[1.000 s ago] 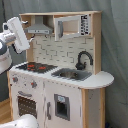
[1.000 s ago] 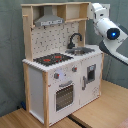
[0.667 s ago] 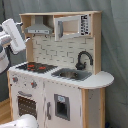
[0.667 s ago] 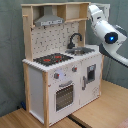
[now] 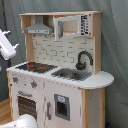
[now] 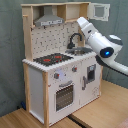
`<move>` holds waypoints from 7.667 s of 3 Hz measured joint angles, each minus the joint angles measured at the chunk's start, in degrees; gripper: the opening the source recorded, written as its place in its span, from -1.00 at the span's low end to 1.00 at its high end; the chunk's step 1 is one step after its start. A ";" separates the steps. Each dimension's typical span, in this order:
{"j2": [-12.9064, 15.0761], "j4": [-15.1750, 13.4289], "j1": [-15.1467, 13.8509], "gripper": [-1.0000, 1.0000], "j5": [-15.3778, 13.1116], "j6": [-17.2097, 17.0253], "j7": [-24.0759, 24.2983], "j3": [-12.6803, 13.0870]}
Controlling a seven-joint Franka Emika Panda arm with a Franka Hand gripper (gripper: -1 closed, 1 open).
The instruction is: Play with the kitchen
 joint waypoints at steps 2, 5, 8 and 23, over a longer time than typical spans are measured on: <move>0.01 6.30 1.93 1.00 -0.34 -0.54 -5.13 8.70; 0.84 3.97 12.13 1.00 -0.38 -9.56 -11.35 18.16; 1.66 -3.09 18.39 1.00 -0.41 -9.40 -18.97 26.40; 2.24 -38.78 9.42 1.00 -0.26 42.58 -30.38 21.45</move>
